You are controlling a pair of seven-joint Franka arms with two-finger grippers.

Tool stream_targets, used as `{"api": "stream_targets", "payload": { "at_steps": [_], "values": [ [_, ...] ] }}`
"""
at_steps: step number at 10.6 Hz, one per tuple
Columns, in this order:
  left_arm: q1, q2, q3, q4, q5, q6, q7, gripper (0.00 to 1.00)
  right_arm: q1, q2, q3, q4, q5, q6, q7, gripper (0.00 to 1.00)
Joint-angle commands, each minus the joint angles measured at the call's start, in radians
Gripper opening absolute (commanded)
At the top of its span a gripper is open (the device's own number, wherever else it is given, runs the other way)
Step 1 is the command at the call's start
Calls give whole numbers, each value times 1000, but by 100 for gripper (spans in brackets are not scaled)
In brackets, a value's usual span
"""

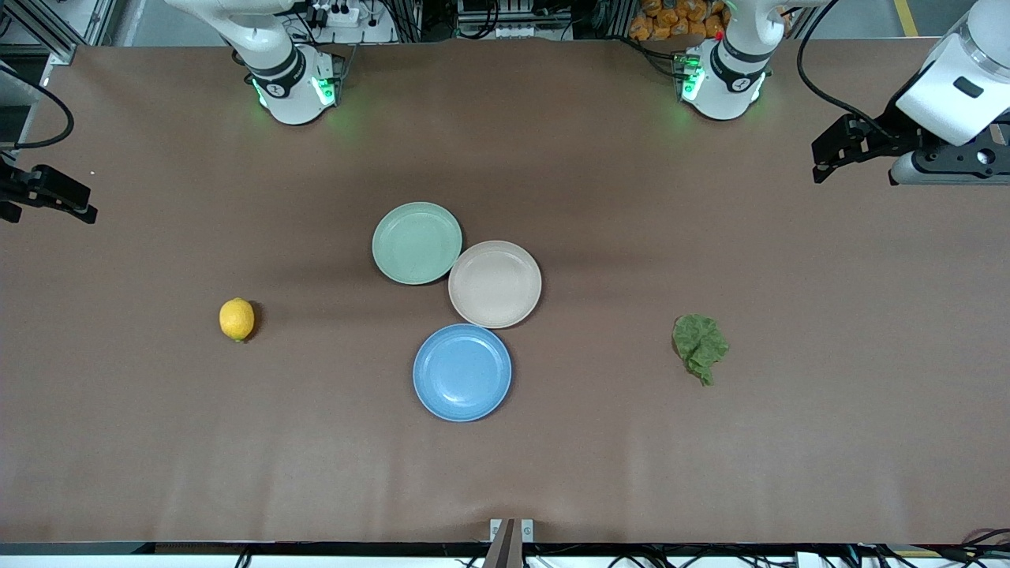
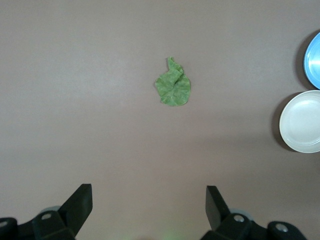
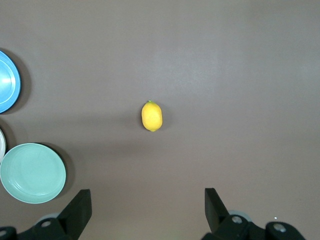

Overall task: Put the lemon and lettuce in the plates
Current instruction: 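Move the right gripper toward the lemon while the left gripper approaches the lettuce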

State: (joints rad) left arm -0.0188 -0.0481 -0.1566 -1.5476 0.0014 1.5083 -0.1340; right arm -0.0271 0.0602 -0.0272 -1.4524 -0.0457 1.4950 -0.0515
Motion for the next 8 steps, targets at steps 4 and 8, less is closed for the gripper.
{"api": "stream_targets", "payload": {
  "at_steps": [4,8],
  "values": [
    [2,31,0,8,-12,-14,27,100,1,3,0,7,4,-10,9,100],
    [-6,140,-8,8,-20,30,10,100,-4,10,0,3,3,-7,1,100]
  ]
}}
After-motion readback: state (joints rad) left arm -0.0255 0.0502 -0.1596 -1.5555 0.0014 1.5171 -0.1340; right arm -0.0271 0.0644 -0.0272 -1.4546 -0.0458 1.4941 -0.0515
